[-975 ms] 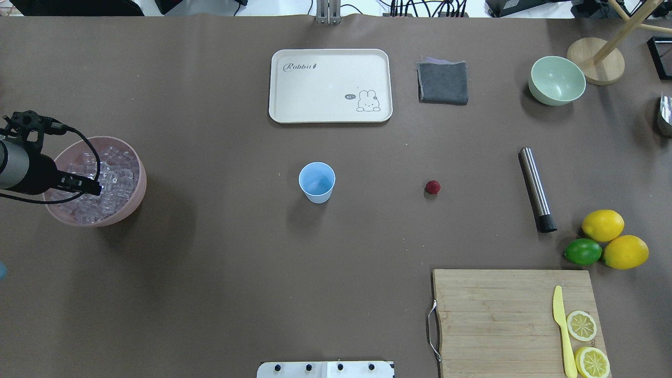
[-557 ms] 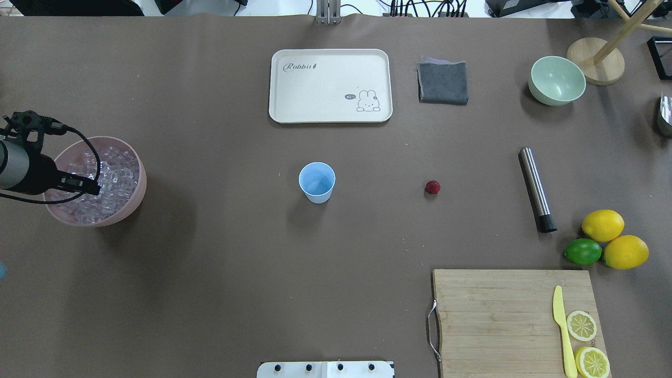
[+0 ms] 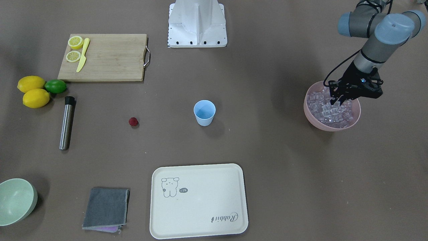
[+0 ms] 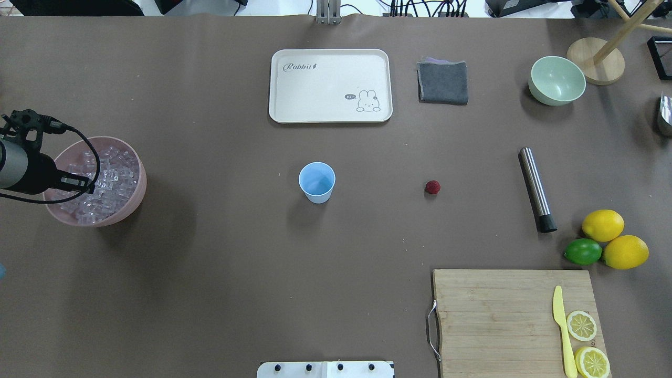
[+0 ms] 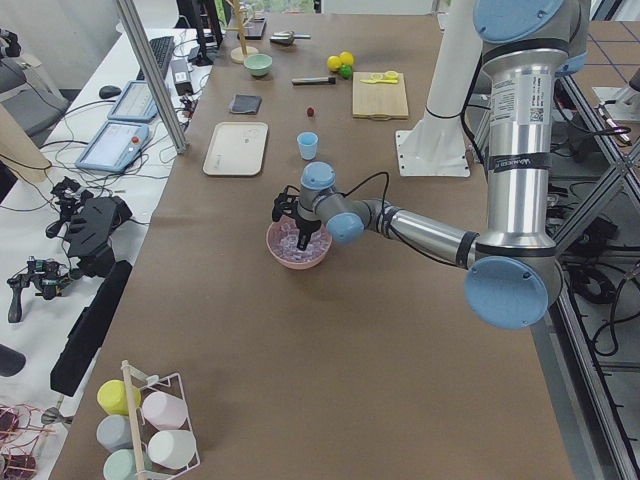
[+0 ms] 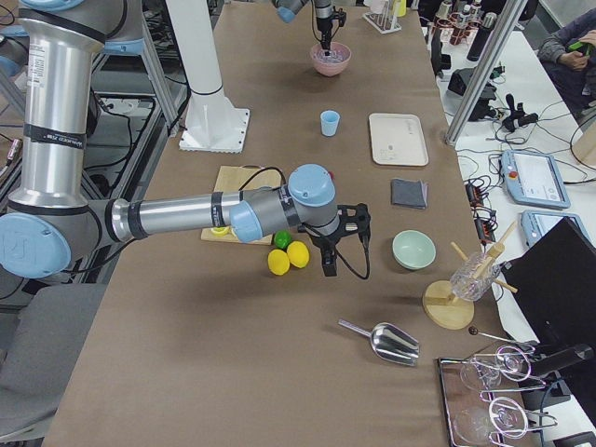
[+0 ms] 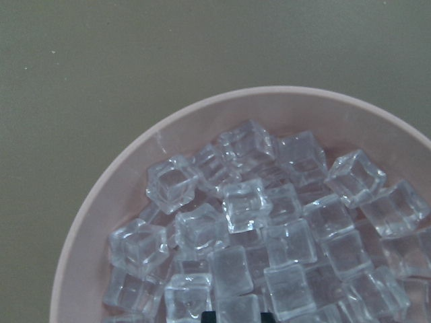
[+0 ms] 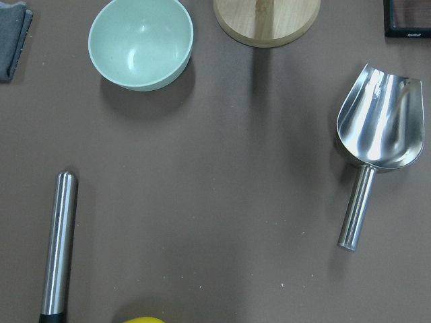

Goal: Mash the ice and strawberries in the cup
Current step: 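Lower the left gripper into the bowl and grasp an ice cube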

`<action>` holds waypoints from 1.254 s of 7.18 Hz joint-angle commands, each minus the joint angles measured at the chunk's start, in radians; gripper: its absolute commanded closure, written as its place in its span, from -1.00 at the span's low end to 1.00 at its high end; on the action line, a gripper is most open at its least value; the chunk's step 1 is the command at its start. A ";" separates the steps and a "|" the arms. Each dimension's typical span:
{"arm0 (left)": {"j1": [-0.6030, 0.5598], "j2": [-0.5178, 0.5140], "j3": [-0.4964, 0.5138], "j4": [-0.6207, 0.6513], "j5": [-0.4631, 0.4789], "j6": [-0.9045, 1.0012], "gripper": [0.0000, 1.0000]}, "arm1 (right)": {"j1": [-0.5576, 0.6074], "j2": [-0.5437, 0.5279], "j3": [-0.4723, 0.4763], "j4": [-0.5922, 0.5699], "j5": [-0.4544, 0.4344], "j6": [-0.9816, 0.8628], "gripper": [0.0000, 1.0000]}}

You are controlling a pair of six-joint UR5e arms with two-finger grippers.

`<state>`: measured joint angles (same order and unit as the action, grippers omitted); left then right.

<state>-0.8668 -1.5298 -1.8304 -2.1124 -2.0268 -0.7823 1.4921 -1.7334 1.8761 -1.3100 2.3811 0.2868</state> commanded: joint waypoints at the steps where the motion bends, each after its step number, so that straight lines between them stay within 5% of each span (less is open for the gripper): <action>1: -0.006 -0.001 -0.013 0.002 -0.009 0.002 0.86 | -0.001 0.000 0.000 0.000 0.000 0.000 -1.00; 2: -0.008 -0.004 -0.030 0.006 -0.016 0.002 1.00 | -0.001 0.000 0.000 0.000 0.001 0.000 -1.00; 7: -0.032 -0.163 -0.056 0.011 -0.058 -0.018 1.00 | -0.001 -0.002 0.002 0.000 0.000 0.000 -1.00; 9: -0.008 -0.281 -0.043 0.011 -0.050 -0.255 1.00 | 0.000 -0.002 0.000 0.000 0.000 0.000 -1.00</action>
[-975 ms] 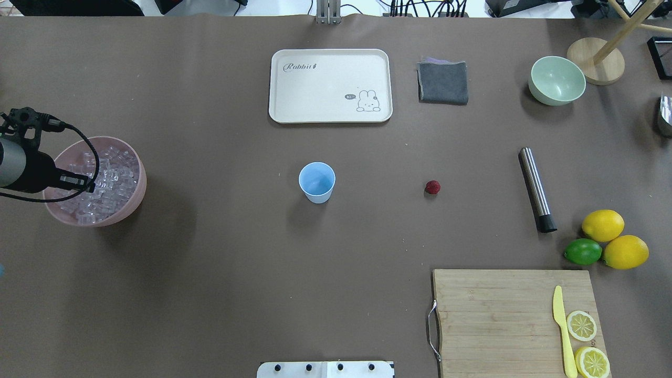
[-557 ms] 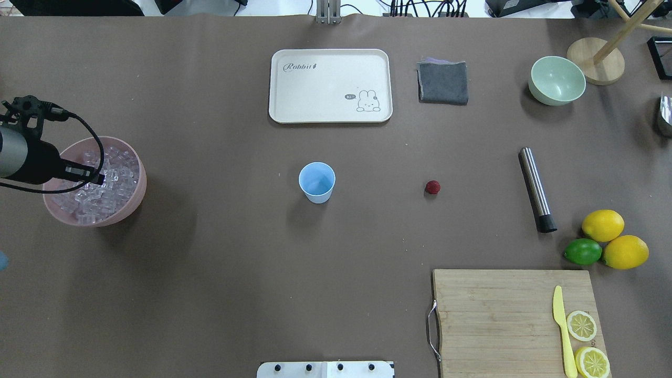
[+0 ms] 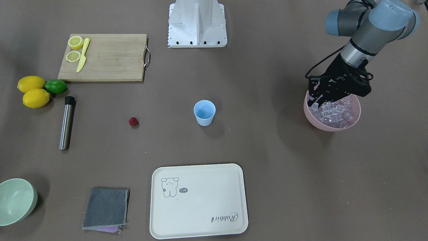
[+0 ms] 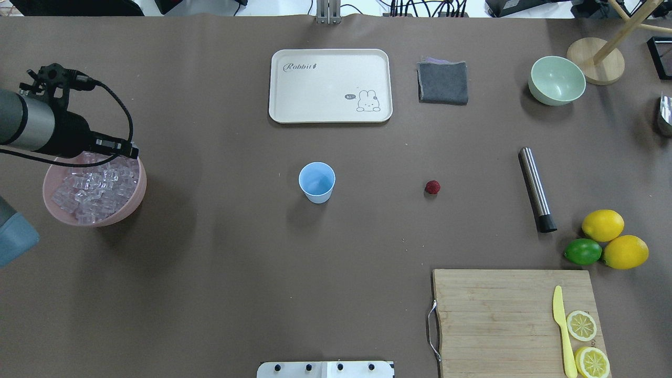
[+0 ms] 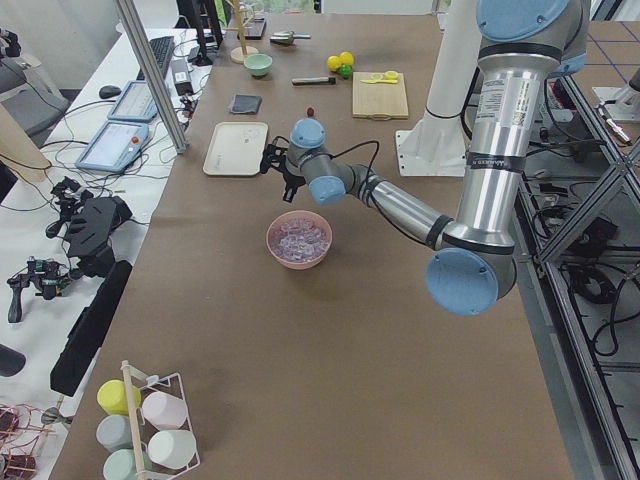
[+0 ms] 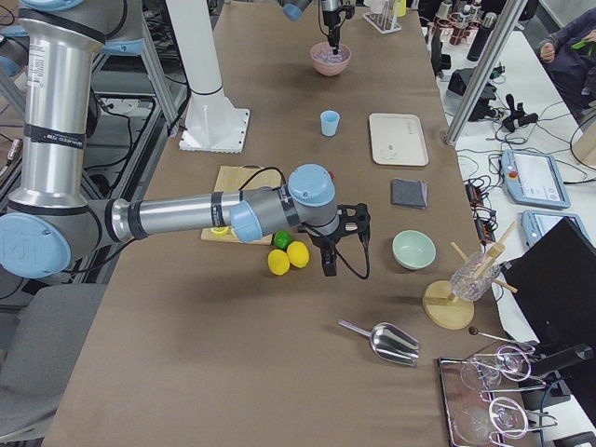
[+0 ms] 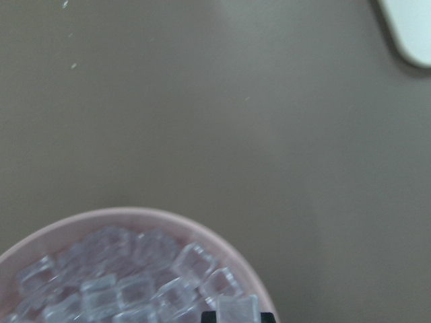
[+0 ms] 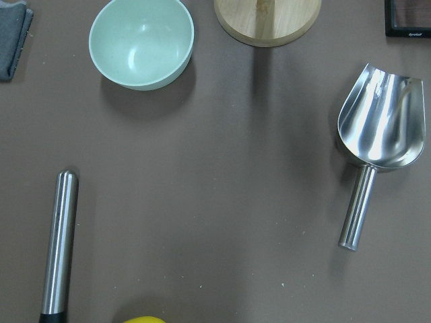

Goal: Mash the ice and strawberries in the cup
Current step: 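Carry the ice cube with the left gripper over the light-blue cup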

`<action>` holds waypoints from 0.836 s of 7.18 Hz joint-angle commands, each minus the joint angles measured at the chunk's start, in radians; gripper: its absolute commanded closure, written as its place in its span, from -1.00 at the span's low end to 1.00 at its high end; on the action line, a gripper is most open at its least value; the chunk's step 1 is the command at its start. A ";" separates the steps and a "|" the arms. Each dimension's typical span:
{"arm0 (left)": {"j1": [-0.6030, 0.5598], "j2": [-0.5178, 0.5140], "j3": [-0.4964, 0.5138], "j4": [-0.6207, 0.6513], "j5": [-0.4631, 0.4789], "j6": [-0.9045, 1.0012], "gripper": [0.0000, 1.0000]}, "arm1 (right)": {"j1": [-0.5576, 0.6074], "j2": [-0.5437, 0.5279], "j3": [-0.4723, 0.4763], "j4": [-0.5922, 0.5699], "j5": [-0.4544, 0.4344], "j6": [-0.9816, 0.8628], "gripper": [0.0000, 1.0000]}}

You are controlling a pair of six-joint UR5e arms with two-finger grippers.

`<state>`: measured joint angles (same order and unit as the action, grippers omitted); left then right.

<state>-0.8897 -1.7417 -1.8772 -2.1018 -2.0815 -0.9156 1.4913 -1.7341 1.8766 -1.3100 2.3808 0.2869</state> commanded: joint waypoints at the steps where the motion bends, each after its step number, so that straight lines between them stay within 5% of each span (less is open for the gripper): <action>1: 0.070 -0.103 0.009 0.002 0.012 -0.167 1.00 | 0.001 -0.001 0.001 0.000 0.001 0.000 -1.00; 4: 0.227 -0.255 0.052 0.049 0.179 -0.319 1.00 | 0.001 -0.001 0.001 0.000 0.000 0.000 -1.00; 6: 0.358 -0.411 0.064 0.204 0.341 -0.415 1.00 | 0.000 -0.001 0.001 0.002 0.000 -0.002 -1.00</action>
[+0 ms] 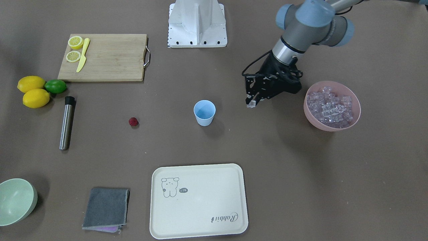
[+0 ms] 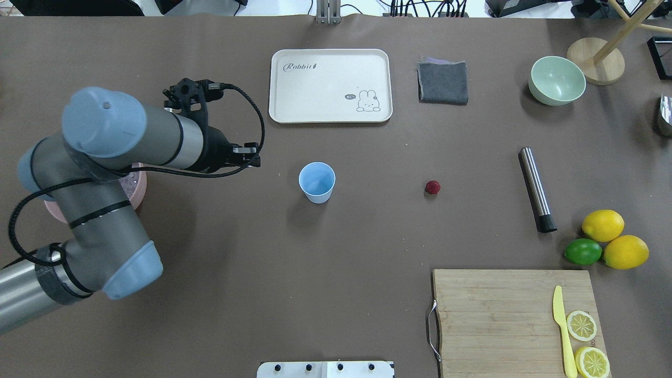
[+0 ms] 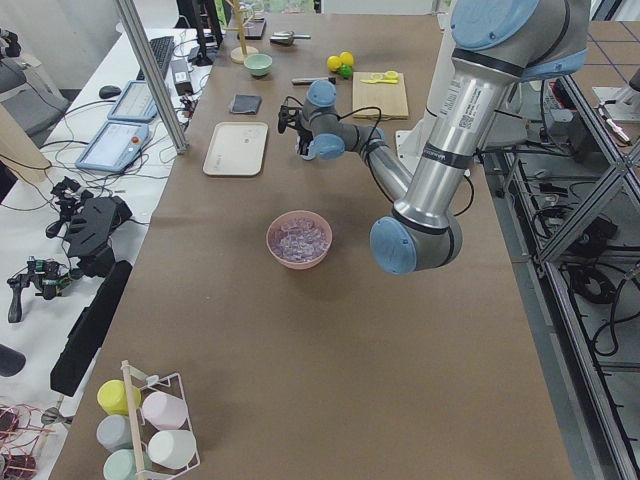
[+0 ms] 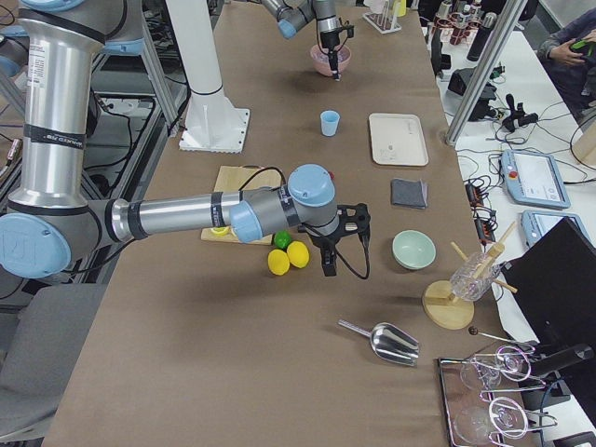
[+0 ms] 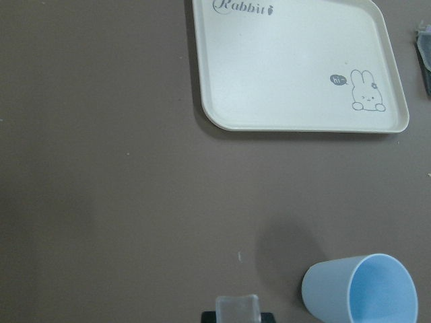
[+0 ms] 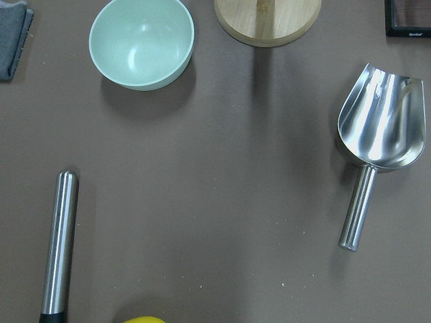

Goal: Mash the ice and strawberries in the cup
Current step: 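Carry the ice cube with the left gripper over the light-blue cup, then open the left gripper to drop the ice cube into the cup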

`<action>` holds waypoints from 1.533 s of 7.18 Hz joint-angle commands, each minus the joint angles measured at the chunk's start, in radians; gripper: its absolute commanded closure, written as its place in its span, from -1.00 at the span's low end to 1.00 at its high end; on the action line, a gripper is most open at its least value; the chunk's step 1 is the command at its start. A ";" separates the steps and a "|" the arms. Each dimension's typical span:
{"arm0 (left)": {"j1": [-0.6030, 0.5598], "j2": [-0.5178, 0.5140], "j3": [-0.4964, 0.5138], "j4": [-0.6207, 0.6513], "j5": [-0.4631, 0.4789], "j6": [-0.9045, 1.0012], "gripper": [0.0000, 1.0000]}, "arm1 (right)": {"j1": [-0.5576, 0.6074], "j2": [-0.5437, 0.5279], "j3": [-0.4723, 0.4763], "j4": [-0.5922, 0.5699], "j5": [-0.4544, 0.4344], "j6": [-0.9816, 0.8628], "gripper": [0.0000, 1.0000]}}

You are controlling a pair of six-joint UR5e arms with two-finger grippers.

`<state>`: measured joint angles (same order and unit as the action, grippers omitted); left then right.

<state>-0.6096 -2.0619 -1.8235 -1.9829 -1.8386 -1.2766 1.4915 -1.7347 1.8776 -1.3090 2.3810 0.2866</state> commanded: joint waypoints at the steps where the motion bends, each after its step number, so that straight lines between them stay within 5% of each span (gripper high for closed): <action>1: 0.120 -0.143 0.053 0.093 0.155 -0.101 1.00 | 0.000 0.000 -0.002 0.001 0.001 -0.001 -1.00; 5: 0.134 -0.207 0.144 0.087 0.191 -0.124 1.00 | 0.000 -0.002 -0.002 0.001 0.001 0.000 -1.00; 6: 0.134 -0.205 0.142 0.087 0.191 -0.119 -0.46 | 0.001 -0.002 0.000 0.001 0.001 0.000 -1.00; 7: 0.134 -0.205 0.141 0.087 0.193 -0.115 -0.93 | 0.000 0.000 -0.002 0.001 0.001 0.000 -1.00; 10: 0.122 -0.169 0.086 0.142 0.167 -0.049 -0.95 | 0.001 0.000 0.000 0.001 0.001 0.000 -1.00; 11: 0.108 -0.138 -0.019 0.312 0.129 0.071 -0.95 | 0.000 0.000 0.000 0.001 0.001 -0.001 -1.00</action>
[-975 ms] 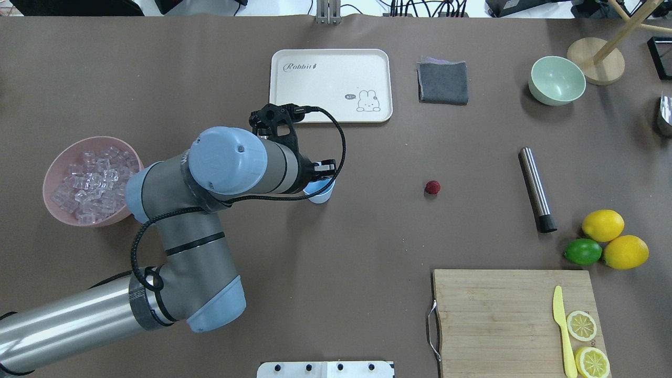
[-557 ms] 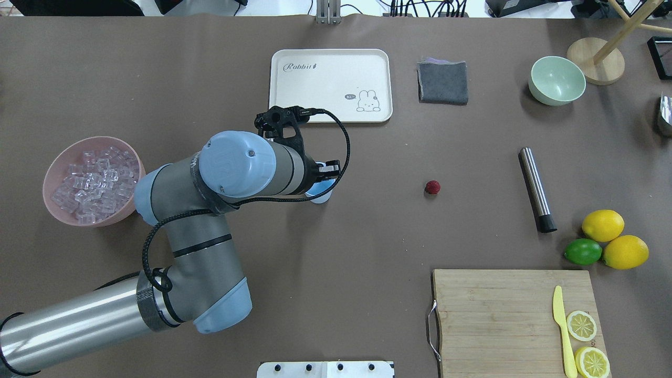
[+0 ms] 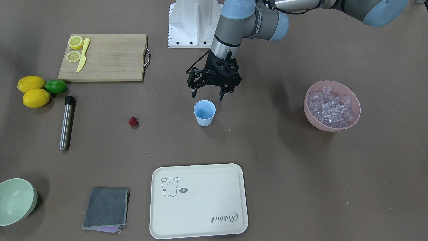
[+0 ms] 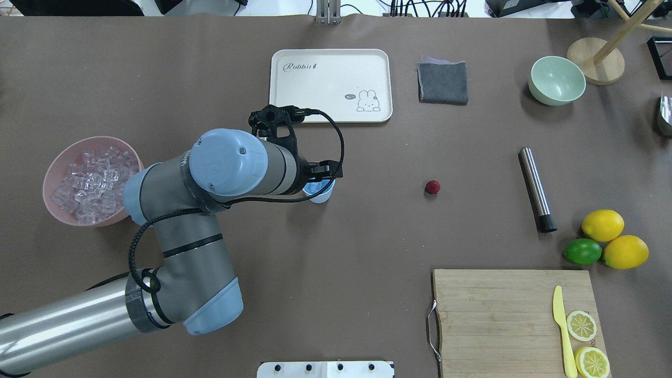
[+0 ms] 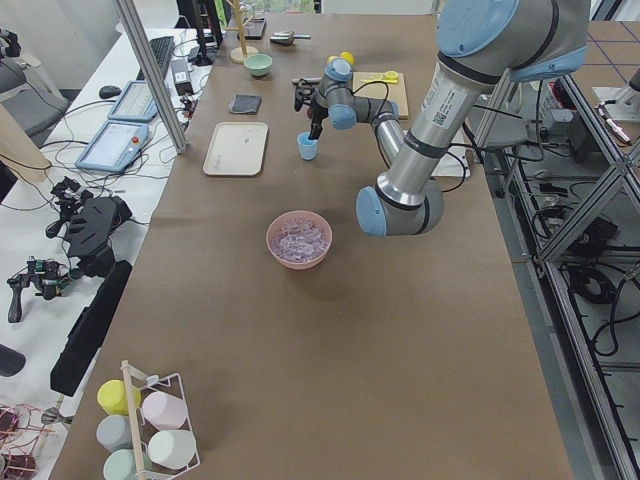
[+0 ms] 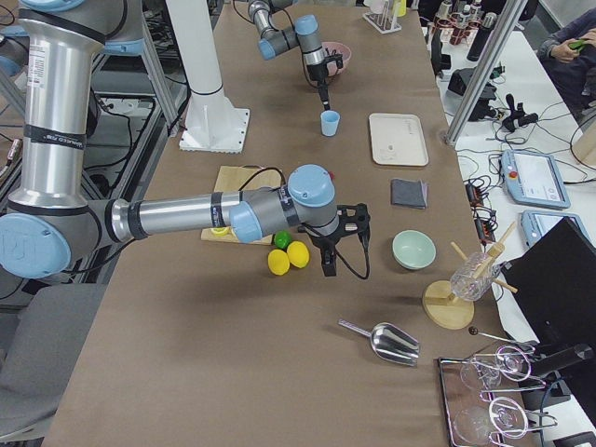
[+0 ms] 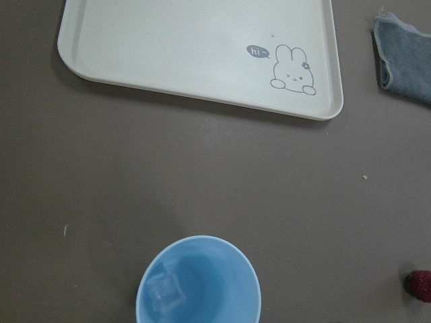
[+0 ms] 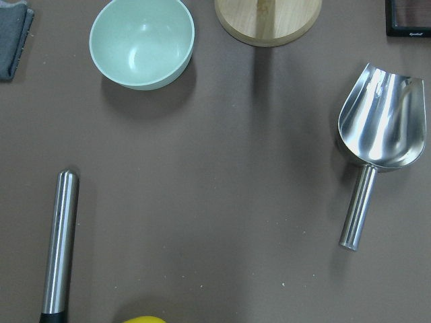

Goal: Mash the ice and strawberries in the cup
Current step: 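Open the left gripper to drop the ice cube into the cup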

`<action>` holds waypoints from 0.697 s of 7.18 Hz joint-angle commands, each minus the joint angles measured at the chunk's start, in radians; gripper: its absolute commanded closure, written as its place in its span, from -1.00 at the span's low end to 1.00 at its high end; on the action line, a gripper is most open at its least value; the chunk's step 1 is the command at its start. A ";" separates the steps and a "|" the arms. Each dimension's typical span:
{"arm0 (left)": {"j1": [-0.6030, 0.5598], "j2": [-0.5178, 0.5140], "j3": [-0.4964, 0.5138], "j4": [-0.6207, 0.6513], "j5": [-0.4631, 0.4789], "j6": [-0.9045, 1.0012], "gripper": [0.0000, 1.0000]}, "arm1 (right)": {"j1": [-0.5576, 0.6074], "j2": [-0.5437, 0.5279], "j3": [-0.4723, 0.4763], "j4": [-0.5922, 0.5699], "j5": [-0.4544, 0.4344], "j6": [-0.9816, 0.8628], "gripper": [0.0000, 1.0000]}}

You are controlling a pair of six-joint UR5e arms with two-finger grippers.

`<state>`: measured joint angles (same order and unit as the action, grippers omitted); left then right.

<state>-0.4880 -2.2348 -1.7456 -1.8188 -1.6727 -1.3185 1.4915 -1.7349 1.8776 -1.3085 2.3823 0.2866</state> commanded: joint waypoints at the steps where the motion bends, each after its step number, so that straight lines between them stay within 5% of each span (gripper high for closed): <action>1: -0.029 0.037 -0.180 0.329 -0.061 0.177 -0.96 | 0.001 0.000 0.000 0.000 0.000 0.000 -1.00; 2: -0.068 0.068 -0.242 0.414 -0.070 0.250 -0.96 | 0.000 0.000 0.000 0.000 0.000 -0.001 -1.00; 5: -0.223 0.301 -0.366 0.409 -0.228 0.525 -0.97 | 0.001 -0.002 -0.001 0.000 0.000 -0.004 -1.00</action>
<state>-0.6569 -2.0199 -2.0674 -1.4107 -1.8587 -0.8883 1.4919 -1.7358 1.8762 -1.3085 2.3823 0.2847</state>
